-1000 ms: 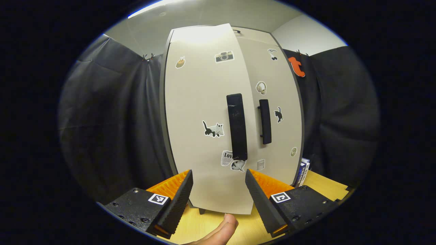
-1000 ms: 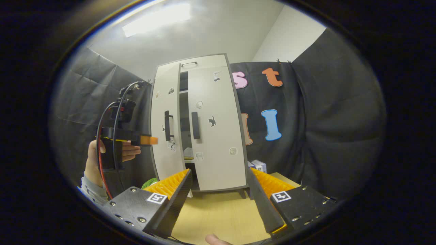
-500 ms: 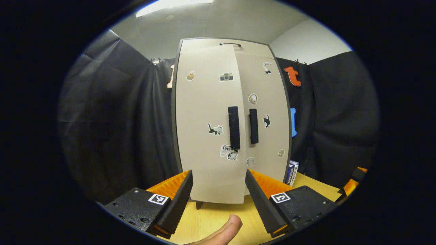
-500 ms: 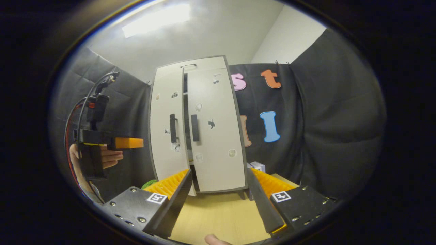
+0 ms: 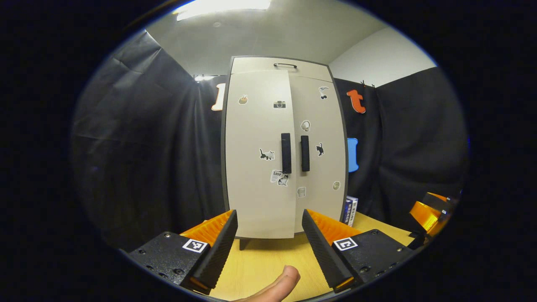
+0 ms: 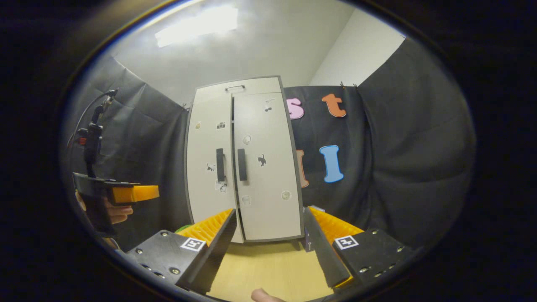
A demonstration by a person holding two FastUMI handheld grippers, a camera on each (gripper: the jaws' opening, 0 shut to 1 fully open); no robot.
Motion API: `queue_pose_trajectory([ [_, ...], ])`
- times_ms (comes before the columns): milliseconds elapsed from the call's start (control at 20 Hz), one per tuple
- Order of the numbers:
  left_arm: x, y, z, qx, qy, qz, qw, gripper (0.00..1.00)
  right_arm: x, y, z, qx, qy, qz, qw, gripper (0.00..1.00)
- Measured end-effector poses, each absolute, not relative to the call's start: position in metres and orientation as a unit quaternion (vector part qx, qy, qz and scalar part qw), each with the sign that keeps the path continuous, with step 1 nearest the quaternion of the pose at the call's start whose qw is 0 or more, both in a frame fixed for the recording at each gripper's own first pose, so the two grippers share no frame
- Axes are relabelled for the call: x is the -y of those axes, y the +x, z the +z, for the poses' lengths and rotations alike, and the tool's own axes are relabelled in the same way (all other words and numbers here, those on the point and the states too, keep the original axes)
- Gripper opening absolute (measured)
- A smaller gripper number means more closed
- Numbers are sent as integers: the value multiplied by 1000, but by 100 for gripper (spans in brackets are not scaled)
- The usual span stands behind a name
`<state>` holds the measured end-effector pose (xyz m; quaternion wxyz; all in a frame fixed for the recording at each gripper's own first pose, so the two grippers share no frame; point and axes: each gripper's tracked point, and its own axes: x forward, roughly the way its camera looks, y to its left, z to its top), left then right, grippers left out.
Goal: Grab one shoe with the right hand and put it into the shoe cabinet, grab the other shoe with the left hand and put it into the shoe cabinet; then close the right door with the right hand and the left door with the left hand.
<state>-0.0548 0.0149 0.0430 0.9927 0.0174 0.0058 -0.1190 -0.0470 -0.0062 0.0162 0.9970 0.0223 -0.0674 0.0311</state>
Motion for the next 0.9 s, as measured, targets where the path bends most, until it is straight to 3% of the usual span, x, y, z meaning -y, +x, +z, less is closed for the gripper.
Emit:
queue_pose_trajectory([
  [100, -14, -68, 38, 7, 12, -135, 991, 93, 3, -46, 12, 66, 21, 33, 997, 96],
  [150, -16, -72, 34, 12, 10, -135, 991, 96, 0, -46, 10, 65, 19, 36, 997, 96],
  [900, -35, -96, 21, 11, -2, -92, 996, 93, -6, -38, -7, 56, 6, 42, 998, 94],
])
